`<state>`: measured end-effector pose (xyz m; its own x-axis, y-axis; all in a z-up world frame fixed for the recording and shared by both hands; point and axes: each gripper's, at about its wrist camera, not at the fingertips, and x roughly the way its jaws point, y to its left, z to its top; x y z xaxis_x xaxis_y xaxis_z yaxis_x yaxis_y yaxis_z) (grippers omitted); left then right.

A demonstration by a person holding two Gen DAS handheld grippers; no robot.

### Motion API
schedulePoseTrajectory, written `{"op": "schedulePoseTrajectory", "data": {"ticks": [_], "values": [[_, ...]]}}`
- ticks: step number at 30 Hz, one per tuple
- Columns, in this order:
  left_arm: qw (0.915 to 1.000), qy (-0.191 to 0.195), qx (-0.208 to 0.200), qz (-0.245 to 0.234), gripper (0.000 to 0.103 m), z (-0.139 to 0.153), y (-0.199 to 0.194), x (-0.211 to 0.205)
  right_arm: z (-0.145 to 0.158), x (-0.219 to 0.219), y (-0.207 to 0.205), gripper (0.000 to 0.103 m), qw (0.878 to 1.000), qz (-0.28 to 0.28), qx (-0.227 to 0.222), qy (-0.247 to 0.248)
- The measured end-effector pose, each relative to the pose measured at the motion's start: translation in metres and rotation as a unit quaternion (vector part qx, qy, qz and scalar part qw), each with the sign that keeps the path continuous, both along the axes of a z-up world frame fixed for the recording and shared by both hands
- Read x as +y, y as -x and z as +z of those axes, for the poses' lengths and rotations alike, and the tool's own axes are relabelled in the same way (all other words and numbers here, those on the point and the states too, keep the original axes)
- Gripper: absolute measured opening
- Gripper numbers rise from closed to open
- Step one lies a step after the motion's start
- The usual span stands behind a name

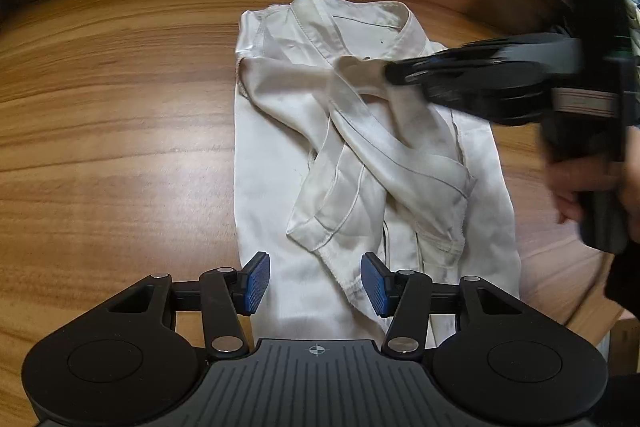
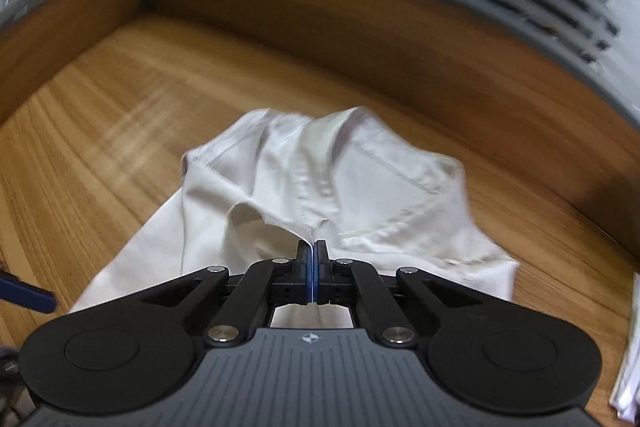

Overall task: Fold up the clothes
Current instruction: 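Pinch the sleeve with the right tool and fold it across the shirt, then open the right tool and release the folded sleeve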

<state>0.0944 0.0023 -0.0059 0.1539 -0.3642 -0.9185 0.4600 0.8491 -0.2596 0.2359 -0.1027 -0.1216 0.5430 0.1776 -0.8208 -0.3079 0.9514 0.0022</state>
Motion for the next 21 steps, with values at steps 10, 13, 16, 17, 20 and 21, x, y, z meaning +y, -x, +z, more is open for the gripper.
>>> {"op": "schedulePoseTrajectory", "data": {"ticks": [10,13,16,17,20,21], "values": [[0.9997,0.011,0.018,-0.015,0.054,-0.01,0.0,-0.011,0.047,-0.112,0.065,0.0,0.992,-0.127,0.012,0.001],[0.9996,0.011,0.02,-0.019,0.054,-0.011,0.004,-0.01,0.032,-0.136,0.079,0.001,0.988,-0.148,0.049,0.021],[0.9995,0.009,0.022,-0.022,0.054,-0.012,0.006,-0.009,0.019,-0.148,0.088,0.002,0.984,-0.154,0.088,0.024],[0.9995,0.009,0.022,-0.022,0.054,-0.013,0.007,-0.008,0.02,-0.149,0.09,0.006,0.984,-0.153,0.092,0.022],[0.9994,0.012,0.027,-0.018,0.054,-0.015,0.01,-0.005,0.028,-0.146,0.094,0.018,0.985,-0.144,0.095,0.013],[0.9993,0.013,0.029,-0.017,0.054,-0.016,0.011,-0.005,0.033,-0.144,0.093,0.02,0.986,-0.139,0.089,0.006]]}}
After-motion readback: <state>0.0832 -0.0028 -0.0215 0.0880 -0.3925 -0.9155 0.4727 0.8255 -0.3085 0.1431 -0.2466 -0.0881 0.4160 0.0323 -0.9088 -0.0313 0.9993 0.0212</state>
